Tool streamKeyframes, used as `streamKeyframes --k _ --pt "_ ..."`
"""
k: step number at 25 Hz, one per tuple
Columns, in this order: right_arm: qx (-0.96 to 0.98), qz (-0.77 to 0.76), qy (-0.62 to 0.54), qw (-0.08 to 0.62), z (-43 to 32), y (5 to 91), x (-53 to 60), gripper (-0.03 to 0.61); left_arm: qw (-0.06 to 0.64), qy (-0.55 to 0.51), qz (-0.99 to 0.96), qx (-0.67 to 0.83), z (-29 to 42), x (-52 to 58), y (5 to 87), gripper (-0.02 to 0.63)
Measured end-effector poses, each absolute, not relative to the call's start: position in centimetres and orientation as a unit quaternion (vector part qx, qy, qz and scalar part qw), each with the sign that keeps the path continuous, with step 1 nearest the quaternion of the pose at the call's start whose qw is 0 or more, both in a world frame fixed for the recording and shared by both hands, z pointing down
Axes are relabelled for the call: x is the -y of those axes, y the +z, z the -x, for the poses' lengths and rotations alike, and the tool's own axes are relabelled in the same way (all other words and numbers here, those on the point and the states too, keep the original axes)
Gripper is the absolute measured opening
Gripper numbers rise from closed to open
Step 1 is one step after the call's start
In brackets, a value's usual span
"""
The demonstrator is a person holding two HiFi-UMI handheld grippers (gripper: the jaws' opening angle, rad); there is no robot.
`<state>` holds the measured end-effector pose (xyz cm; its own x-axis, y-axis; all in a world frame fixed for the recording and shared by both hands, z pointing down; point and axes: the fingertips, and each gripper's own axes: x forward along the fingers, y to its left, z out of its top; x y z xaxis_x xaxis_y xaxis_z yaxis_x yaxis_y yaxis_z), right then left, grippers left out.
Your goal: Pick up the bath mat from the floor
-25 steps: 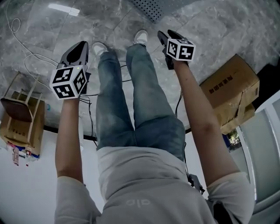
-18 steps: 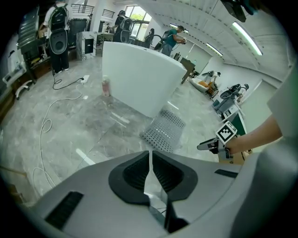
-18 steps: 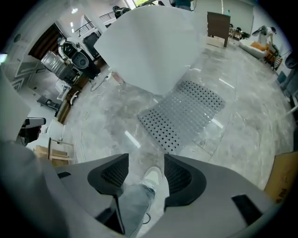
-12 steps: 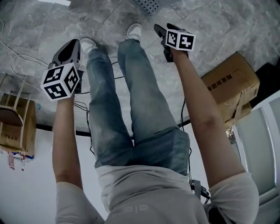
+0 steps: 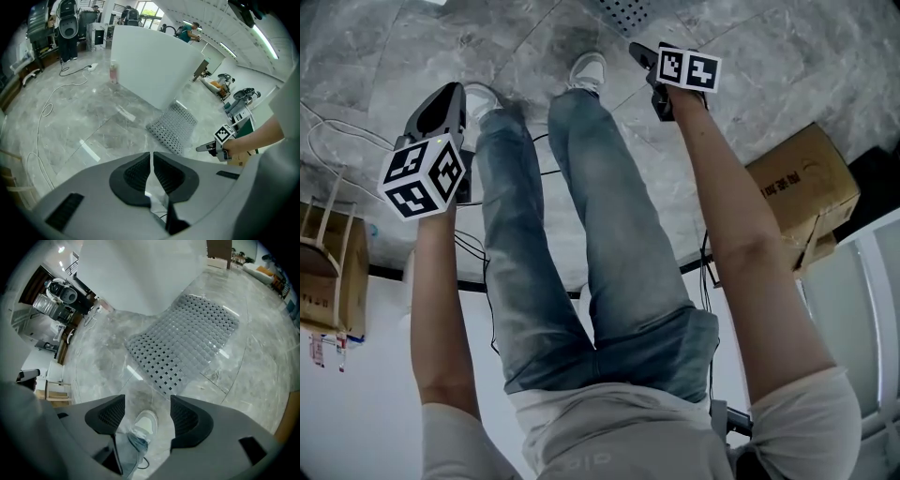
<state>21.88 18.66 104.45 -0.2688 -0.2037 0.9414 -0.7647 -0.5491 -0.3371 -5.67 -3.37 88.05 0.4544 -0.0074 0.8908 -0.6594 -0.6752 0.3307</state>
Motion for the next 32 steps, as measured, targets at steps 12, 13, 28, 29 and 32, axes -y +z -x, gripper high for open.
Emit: streamKeyframes --k 12,13,28,29,32 --pt "0.408 -0.563 0.691 0.200 -22.5 114.7 -19.8 0.331 0.351 0.475 -0.775 0.226 4.5 3.5 96.0 0.018" --pt "0.406 -0.564 0.691 0.199 -22.6 115.5 -19.9 0.331 0.350 0.476 -0.775 0.225 4.4 3.5 96.6 0.018" --pt "0.361 -0.573 0.724 0.132 -23.3 124.8 -21.3 0.357 0.327 0.497 -0.774 0.214 2.6 4.9 103.1 0.018" --pt "0.359 -0.577 0.723 0.123 -23.4 125.0 -21.2 0.356 0.325 0.501 -0.773 0.212 2.5 4.7 103.3 0.018" --pt "0.356 -0.586 0.722 0.091 -23.4 125.5 -20.7 0.357 0.316 0.510 -0.773 0.205 2.3 4.2 103.7 0.018"
